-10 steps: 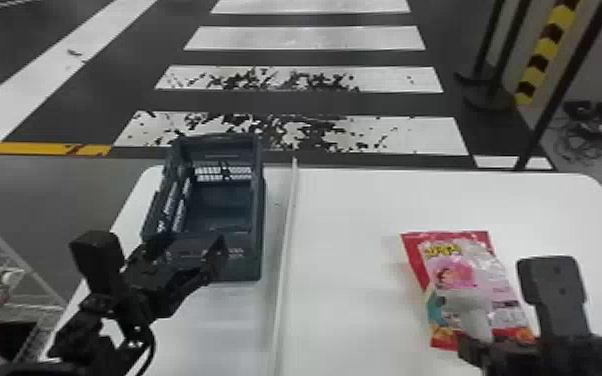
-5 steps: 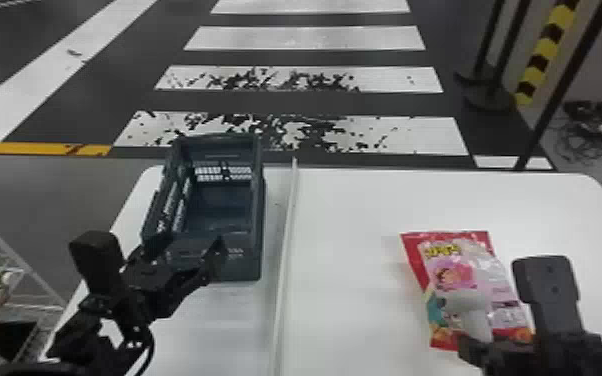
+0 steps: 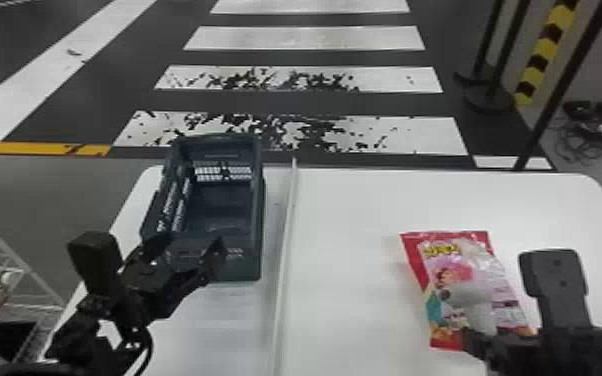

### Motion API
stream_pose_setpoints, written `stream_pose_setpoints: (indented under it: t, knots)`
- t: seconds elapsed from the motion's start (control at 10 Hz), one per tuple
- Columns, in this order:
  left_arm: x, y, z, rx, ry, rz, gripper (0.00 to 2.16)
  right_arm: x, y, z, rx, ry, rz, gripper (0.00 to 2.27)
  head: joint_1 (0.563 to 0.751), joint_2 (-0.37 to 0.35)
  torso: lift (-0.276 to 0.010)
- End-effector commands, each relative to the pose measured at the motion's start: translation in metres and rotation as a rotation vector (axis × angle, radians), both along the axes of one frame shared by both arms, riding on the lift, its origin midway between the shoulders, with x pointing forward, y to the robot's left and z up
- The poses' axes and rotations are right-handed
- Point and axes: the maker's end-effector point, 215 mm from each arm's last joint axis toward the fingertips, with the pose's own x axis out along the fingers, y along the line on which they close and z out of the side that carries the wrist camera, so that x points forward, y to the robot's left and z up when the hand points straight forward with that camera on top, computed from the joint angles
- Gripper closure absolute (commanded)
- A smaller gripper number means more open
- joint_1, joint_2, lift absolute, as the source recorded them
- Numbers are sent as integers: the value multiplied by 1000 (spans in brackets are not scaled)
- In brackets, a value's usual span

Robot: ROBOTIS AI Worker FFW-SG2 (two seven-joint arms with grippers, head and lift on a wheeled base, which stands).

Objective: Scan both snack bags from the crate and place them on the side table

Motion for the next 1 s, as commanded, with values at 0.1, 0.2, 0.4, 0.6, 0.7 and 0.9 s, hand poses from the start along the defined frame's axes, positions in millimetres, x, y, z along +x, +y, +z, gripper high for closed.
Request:
stream_pose_setpoints:
  t: [0.1,0.2,0.4,0.6,0.7,0.9]
  knots:
    - [0,2,1,2,-2,3,87,20,-31,17,-13,-62,-59,2260,695,58,-95]
    - [0,2,1,2,-2,3,87,44,-53,37,-22,-163,-86,2256,695,40,-95]
    - [0,2,0,0,-1,4,87,72,-92,51,-36,-288,-146,2256,695,-17,-95]
    - [-1,2,-1,0,4,4,87,84,-126,41,-45,-322,-194,2260,695,-57,-95]
    - [-1,3,-2,3,5,5,87,90,-141,37,-48,-338,-209,2260,695,-78,-95]
    - [-1,4,-4,5,7,6,87,98,-175,26,-74,-339,-248,2260,695,-118,-95]
